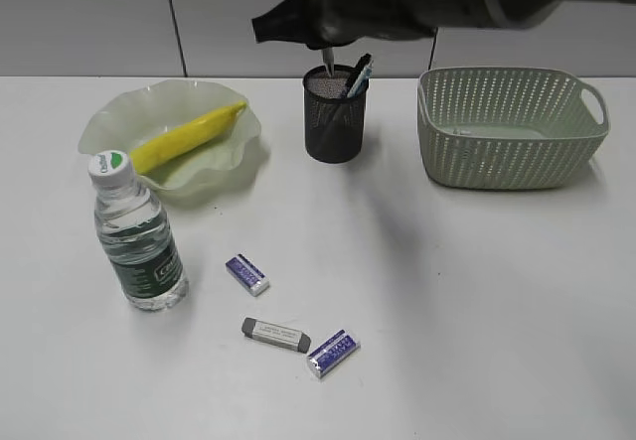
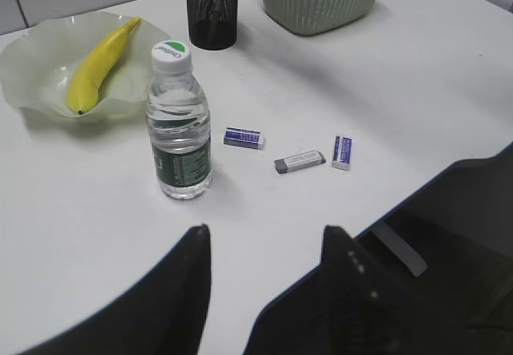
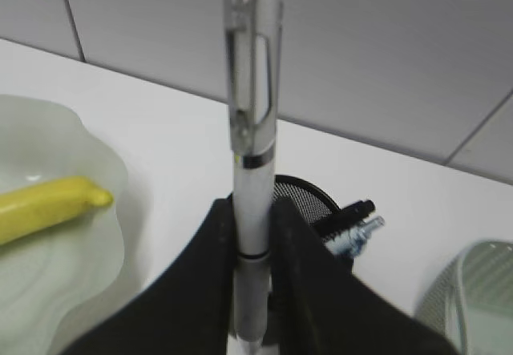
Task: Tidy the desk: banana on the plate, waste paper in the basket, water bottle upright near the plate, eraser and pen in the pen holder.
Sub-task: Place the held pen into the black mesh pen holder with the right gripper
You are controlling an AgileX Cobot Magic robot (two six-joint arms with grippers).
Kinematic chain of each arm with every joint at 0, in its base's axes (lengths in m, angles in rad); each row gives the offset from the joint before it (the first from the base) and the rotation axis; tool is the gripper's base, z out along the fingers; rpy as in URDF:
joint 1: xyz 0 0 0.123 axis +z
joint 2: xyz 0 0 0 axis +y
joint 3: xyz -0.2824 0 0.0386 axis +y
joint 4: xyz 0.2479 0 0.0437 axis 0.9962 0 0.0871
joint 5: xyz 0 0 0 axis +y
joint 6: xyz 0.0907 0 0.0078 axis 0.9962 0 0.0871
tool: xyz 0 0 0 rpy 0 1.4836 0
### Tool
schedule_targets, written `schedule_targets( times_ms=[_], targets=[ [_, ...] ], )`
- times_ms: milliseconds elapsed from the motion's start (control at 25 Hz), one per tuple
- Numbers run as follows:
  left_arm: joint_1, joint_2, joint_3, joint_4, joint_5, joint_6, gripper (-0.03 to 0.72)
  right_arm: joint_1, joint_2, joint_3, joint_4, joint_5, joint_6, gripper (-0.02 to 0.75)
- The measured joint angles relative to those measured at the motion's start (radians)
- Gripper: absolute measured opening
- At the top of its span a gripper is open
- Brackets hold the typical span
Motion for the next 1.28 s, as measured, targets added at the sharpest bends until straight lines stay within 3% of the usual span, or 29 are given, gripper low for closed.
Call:
schedule_targets(
  times_ms=[200, 400, 880, 1160, 1280],
  targets=[
    [0.0, 0.0, 0.0, 0.0, 0.0, 0.0, 0.336, -0.072, 0.052, 0.07, -0.407, -0.096, 0.462, 0.111],
    [0.0, 0.0, 0.0, 0.0, 0.0, 0.0, 0.336, -0.136, 0.099, 0.068, -0.694, -0.16, 0.75, 0.111],
    [0.0, 0.0, 0.0, 0.0, 0.0, 0.0, 0.336, -0.139, 0.231, -0.038, -0.761, -0.231, 0.823, 0.131],
    [0.0, 0.0, 0.0, 0.0, 0.0, 0.0, 0.336, -0.141, 0.235, -0.044, -0.763, -0.288, 0.805, 0.505],
    [0.0, 0.0, 0.0, 0.0, 0.0, 0.0, 0.336, -0.14, 0.23, -0.044, -0.761, -0.289, 0.797, 0.56]
  ],
)
